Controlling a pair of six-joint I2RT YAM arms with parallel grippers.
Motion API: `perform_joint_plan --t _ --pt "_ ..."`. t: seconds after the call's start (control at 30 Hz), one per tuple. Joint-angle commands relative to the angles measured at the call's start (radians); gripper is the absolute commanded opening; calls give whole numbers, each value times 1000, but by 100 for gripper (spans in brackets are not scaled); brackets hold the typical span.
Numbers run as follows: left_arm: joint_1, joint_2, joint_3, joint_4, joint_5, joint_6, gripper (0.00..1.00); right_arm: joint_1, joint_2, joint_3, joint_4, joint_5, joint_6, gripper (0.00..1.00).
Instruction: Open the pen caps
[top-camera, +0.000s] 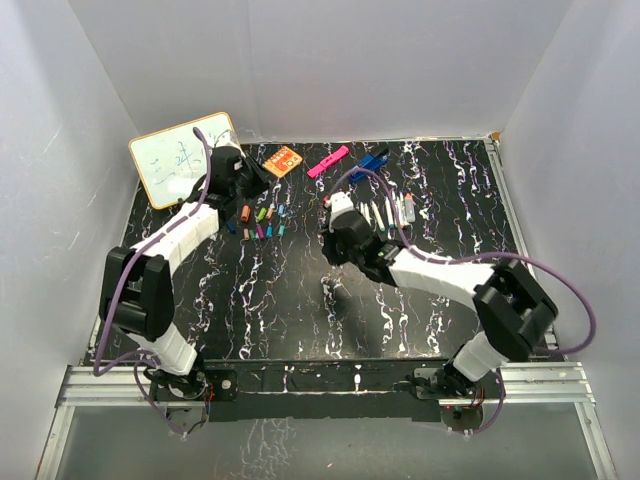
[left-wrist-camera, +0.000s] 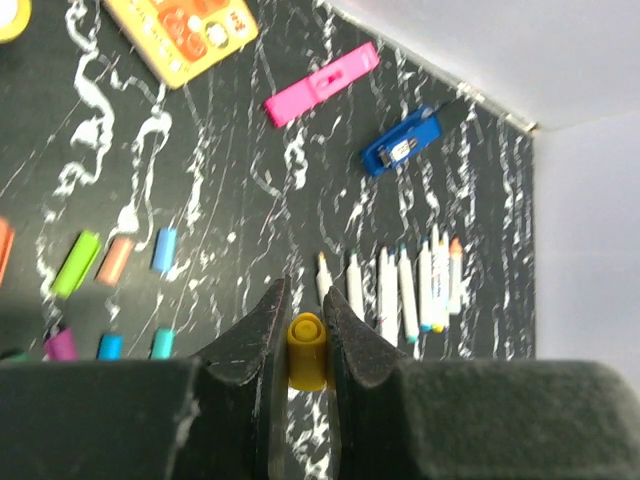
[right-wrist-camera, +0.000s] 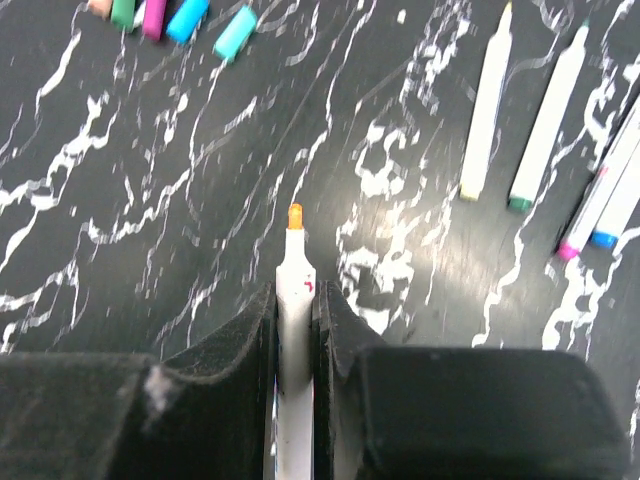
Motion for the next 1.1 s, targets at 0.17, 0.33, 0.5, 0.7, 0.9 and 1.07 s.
perform_joint_plan --t 0.17,0.33,0.5,0.7,0.9,1.07 --pt "-1 -331 -195 -222 -106 147 0 -76 299 336 39 90 -151 0" --pt "9 -447 -273 -291 -140 162 0 -115 456 467 49 77 -177 0" --pt "17 -485 -311 -324 -144 170 0 -131 577 570 41 101 -192 0" --pt "39 -467 -343 -324 -129 163 0 -149 649 627 38 109 -197 0" --pt "69 -417 -372 -294 -108 157 0 -164 673 630 44 100 -193 0" --pt "103 -382 -383 -278 -96 158 0 -172 683 624 45 91 -189 0"
